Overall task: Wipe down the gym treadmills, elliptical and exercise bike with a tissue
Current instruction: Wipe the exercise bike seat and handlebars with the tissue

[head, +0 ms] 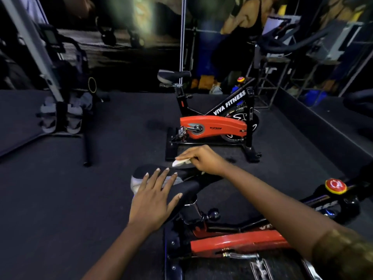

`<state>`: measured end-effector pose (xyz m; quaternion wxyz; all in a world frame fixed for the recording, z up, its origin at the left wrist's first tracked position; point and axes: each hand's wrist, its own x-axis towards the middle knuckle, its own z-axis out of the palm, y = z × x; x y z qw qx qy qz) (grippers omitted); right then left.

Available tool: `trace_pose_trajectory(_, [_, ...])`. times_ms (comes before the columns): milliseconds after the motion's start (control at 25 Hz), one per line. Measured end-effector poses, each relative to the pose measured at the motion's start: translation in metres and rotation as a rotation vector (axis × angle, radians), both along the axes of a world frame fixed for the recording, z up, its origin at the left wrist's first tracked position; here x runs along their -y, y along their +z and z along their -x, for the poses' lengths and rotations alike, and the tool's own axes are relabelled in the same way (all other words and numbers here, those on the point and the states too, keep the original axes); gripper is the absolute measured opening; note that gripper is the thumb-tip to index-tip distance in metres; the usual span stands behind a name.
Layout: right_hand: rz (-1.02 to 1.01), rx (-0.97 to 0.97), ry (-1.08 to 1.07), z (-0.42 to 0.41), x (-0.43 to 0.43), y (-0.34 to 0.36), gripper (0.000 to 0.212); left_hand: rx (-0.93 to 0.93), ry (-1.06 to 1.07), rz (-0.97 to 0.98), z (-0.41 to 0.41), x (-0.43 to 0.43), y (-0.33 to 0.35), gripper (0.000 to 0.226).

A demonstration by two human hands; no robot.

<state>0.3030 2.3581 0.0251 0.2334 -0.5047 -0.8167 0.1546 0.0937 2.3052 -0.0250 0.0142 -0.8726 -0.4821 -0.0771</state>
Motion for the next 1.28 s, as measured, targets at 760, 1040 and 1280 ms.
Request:
trace_pose_trajectory(760, [-0.022, 0.062, -0.168, -0.087, 0.038, -0.023, 0.055, 0.016, -0.020, -0.031, -0.005, -0.006, 0.000, 0.068])
trace_pose_trajectory(1040, [-0.379, -0.226, -0.677, -0.015, 0.101, -0.068, 0.057, -0.030, -0.145, 0.013, -0.024, -0.021, 0.004, 0.067])
trace_pose_trajectory(1280, [-0.480, -0.306, -0.686, 0.017, 0.118, -0.074, 0.049, -0.031, -0.149, 0.039, -0.024, -0.018, 0.006, 0.092])
